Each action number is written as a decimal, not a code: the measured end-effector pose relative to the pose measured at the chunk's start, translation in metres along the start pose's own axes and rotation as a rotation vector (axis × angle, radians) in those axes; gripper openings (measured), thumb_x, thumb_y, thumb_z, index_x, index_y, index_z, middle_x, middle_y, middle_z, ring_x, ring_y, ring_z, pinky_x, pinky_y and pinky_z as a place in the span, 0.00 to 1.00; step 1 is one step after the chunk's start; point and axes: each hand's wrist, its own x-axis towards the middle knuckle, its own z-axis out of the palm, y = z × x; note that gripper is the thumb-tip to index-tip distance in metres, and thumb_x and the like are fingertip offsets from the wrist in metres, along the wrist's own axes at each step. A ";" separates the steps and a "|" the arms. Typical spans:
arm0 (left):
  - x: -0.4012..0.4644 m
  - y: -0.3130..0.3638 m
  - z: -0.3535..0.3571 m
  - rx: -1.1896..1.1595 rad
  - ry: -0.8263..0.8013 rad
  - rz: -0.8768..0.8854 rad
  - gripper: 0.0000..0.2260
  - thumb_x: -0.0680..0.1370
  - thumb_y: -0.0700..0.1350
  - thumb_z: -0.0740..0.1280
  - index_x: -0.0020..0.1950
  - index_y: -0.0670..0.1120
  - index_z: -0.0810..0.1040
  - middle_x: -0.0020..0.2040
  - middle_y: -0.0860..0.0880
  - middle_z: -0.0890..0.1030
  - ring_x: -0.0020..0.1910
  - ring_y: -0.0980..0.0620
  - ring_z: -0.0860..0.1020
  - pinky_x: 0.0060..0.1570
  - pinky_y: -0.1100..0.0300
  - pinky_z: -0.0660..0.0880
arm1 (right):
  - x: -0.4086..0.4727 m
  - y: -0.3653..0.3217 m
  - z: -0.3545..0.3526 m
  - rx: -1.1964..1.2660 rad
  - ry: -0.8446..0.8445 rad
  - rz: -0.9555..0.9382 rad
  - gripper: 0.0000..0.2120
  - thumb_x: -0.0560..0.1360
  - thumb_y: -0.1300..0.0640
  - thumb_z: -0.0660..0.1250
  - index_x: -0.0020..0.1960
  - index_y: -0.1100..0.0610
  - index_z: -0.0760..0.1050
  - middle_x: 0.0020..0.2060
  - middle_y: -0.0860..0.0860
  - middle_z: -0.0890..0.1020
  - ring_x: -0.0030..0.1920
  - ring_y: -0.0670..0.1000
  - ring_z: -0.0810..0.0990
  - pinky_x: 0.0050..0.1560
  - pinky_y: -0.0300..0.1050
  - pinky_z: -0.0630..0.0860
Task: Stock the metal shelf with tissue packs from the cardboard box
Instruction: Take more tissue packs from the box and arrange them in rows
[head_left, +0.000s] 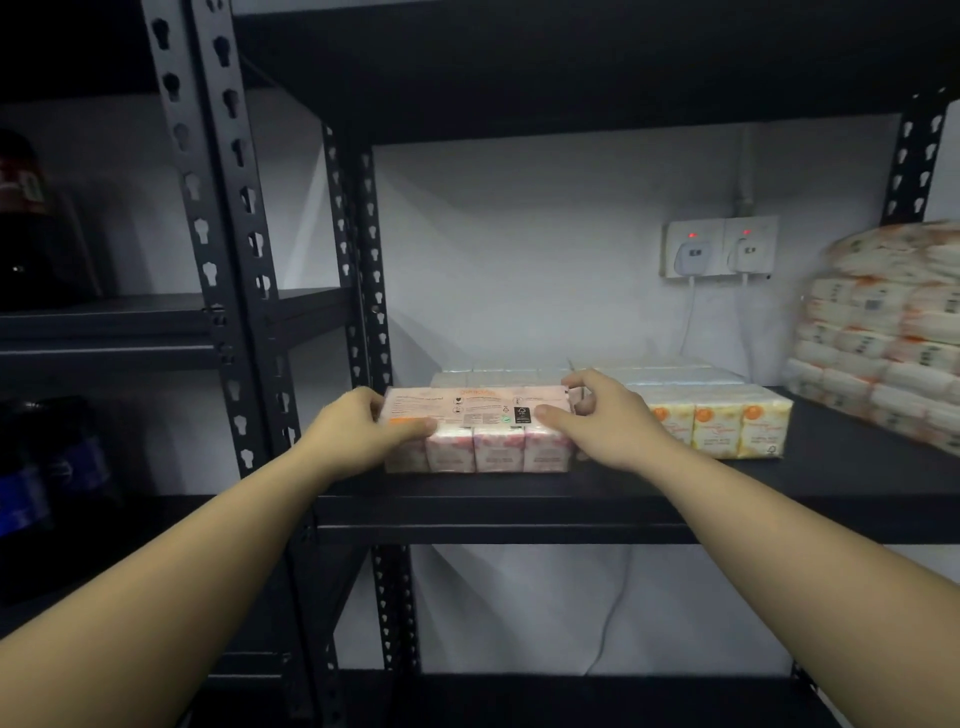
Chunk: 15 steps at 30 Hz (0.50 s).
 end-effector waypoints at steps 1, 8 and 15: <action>0.000 0.000 0.001 -0.014 -0.019 -0.009 0.29 0.72 0.65 0.75 0.63 0.48 0.75 0.53 0.56 0.80 0.48 0.57 0.79 0.41 0.60 0.76 | 0.000 0.001 0.000 -0.005 -0.008 0.002 0.27 0.73 0.38 0.74 0.67 0.46 0.72 0.51 0.46 0.81 0.45 0.51 0.85 0.52 0.54 0.83; 0.007 0.012 -0.004 -0.227 0.022 0.010 0.25 0.72 0.65 0.75 0.59 0.48 0.80 0.51 0.51 0.84 0.49 0.51 0.84 0.52 0.50 0.83 | 0.000 0.008 -0.001 0.016 -0.148 -0.008 0.24 0.69 0.33 0.75 0.59 0.45 0.80 0.48 0.41 0.87 0.47 0.45 0.87 0.49 0.51 0.85; 0.006 0.031 -0.013 -0.444 0.092 0.099 0.23 0.66 0.68 0.74 0.51 0.53 0.81 0.50 0.50 0.86 0.51 0.50 0.84 0.53 0.49 0.80 | -0.005 0.006 0.006 0.257 -0.194 0.078 0.19 0.78 0.41 0.71 0.64 0.51 0.79 0.49 0.45 0.88 0.49 0.44 0.87 0.48 0.51 0.86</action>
